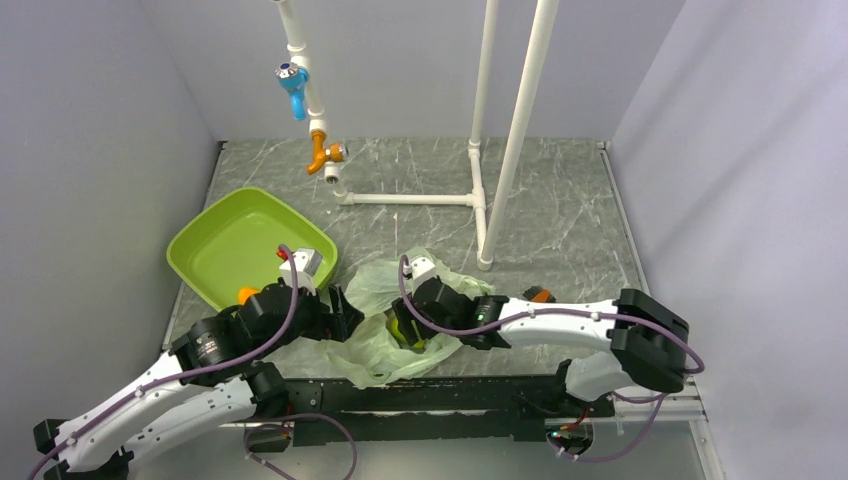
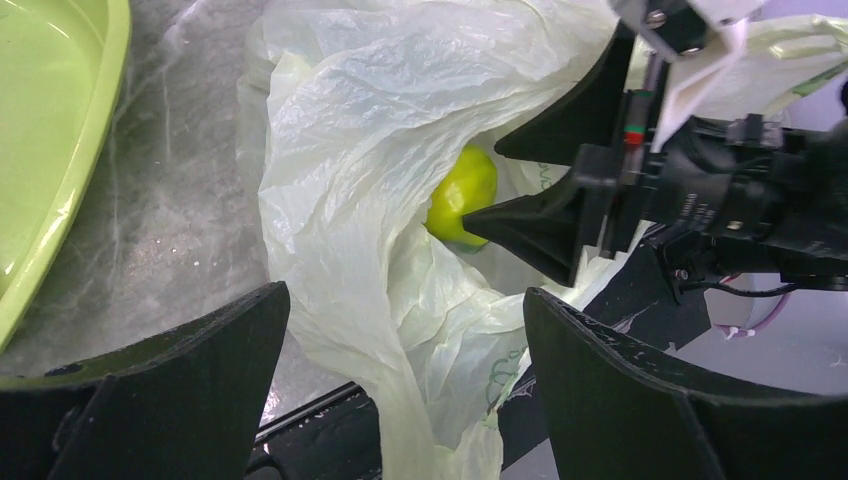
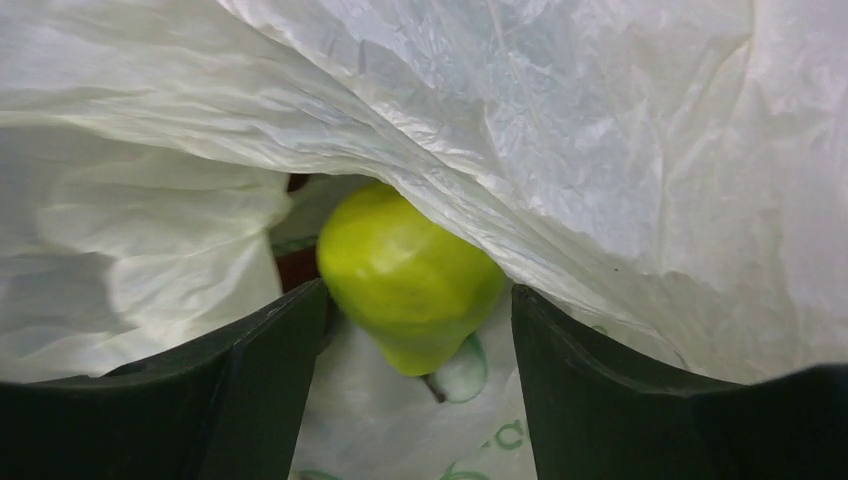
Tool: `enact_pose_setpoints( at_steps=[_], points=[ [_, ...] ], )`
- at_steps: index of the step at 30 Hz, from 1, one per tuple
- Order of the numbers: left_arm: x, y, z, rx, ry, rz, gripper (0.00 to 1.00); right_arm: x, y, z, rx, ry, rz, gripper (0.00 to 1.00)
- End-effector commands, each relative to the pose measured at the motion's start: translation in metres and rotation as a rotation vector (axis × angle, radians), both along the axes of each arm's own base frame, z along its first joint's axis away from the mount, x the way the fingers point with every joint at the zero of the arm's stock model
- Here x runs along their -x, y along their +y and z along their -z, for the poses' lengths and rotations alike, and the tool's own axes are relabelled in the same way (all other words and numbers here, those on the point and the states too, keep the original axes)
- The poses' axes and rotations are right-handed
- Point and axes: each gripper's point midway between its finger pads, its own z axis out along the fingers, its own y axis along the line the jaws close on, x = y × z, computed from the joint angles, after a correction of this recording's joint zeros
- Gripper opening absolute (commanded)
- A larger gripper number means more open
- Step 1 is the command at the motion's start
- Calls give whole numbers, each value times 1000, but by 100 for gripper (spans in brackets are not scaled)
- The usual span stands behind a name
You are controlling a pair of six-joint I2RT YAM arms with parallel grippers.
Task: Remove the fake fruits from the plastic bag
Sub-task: Take out the fake fruit from the plastic bag.
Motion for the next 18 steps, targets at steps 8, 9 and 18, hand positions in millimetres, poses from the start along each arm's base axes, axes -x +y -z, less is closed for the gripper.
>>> enact_pose_setpoints(
  at_steps=[8,9,18],
  points=[
    [4,0,-2,43,9,-1,93,-17,15,21,57,-60,-18,84],
    [4,0,-2,43,7,-1,93,-18,17,24,53,-58,-21,85],
    [4,6,-1,25,8,-18,93,-22,24,5,7,-94,0,61]
  ],
)
